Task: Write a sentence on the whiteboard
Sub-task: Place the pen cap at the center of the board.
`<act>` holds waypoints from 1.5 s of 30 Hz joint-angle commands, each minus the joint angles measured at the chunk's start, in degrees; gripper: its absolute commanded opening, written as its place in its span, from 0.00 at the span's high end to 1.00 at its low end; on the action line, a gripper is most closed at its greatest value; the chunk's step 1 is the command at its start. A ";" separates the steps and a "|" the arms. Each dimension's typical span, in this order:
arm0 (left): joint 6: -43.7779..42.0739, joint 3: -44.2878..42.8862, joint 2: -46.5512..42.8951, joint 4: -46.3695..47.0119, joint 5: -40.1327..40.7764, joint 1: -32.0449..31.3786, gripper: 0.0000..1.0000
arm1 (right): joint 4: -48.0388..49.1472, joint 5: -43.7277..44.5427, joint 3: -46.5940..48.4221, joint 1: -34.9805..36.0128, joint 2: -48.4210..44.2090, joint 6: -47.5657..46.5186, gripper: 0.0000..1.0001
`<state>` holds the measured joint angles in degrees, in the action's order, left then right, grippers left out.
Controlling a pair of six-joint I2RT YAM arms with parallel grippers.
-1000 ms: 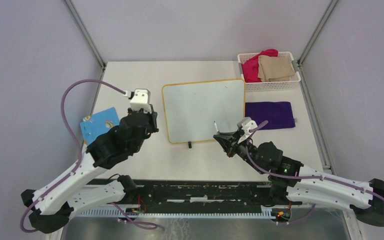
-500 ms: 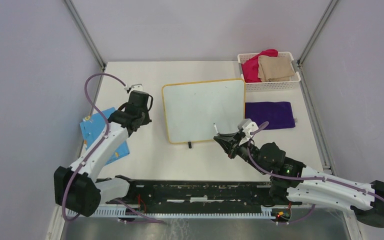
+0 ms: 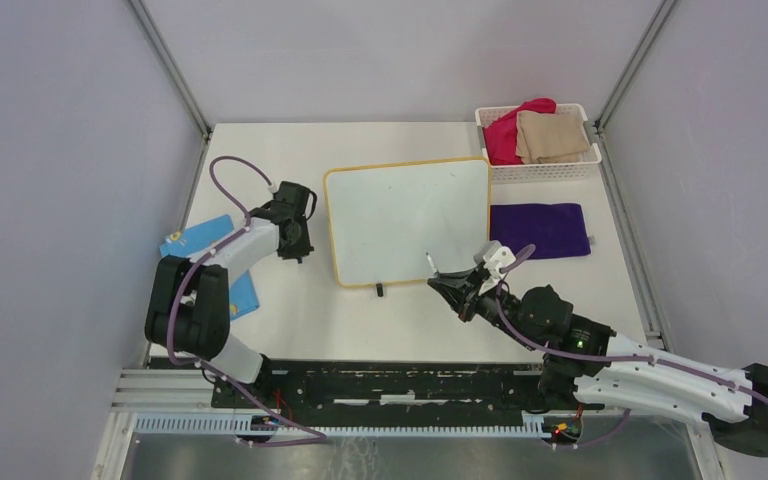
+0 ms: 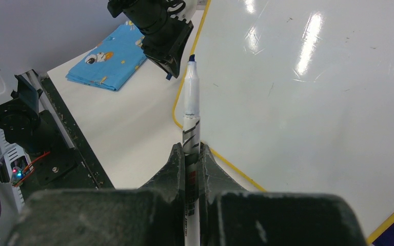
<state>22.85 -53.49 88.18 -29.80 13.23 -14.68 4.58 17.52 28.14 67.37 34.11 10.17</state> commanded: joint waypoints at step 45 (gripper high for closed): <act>5.45 2.66 -29.10 5.12 4.34 1.76 0.26 | -3.87 1.91 4.37 0.00 -0.91 -0.99 1.00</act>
<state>25.69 -49.89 71.29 -27.57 18.37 -13.19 0.38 18.50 28.88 67.37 32.84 10.55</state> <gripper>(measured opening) 0.731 0.058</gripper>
